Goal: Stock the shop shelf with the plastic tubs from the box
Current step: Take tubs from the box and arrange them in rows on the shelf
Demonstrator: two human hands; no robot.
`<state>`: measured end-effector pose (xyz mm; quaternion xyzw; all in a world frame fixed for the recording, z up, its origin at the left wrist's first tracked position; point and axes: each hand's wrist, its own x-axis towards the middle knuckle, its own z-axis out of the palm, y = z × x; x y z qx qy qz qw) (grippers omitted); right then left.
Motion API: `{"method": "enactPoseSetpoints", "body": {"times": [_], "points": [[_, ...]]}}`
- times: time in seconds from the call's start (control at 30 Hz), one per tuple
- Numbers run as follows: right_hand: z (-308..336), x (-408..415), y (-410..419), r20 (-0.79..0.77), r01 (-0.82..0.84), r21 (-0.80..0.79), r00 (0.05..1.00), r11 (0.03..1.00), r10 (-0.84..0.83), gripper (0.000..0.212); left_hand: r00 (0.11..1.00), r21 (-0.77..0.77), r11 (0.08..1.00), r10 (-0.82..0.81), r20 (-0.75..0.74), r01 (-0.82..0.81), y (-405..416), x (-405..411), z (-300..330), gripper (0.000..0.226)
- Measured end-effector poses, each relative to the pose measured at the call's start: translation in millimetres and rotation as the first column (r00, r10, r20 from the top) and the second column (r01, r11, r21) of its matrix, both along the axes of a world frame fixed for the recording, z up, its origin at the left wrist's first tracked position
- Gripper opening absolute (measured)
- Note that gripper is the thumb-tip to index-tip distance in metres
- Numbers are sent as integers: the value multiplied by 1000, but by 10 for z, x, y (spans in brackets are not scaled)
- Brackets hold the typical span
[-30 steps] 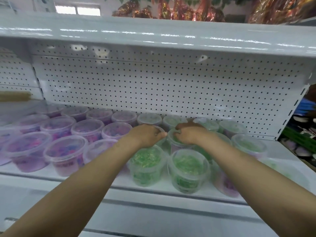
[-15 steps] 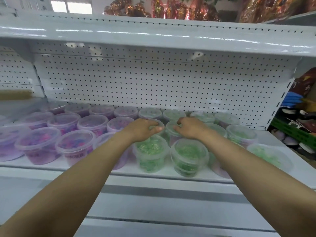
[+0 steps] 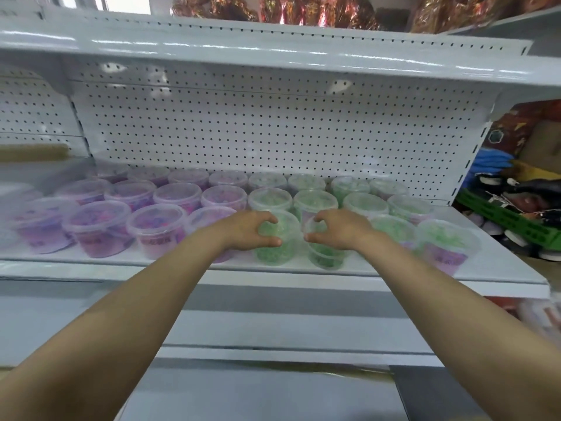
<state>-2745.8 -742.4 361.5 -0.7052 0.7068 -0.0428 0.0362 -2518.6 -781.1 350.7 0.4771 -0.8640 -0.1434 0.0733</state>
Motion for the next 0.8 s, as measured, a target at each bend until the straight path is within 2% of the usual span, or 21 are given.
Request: {"method": "enactPoseSetpoints", "body": {"times": [0.13,0.27,0.43,0.53,0.63,0.8], "points": [[-9,-33,103,34,-43,-7,998,999,43,67,987,-5,1000,-10,161,11,20,-31,43,74],[71,-158,217,67,-108,76,992,991,103,58,970,-28,1000,4,242,3,44,-42,107,69],[123,-284,340,123,-114,104,987,988,101,57,978,-133,991,56,199,-30,60,-88,94,69],[32,-199,308,153,-35,23,988,999,31,68,979,-222,972,117,167,-79,100,-171,67,73],[-65,-90,250,86,45,-80,996,996,-38,75,973,-296,950,159,166,-104,165,-278,61,74],[-130,-85,242,44,13,-71,999,997,-10,63,967,-251,951,220,130,-183,217,-398,42,78]]}}
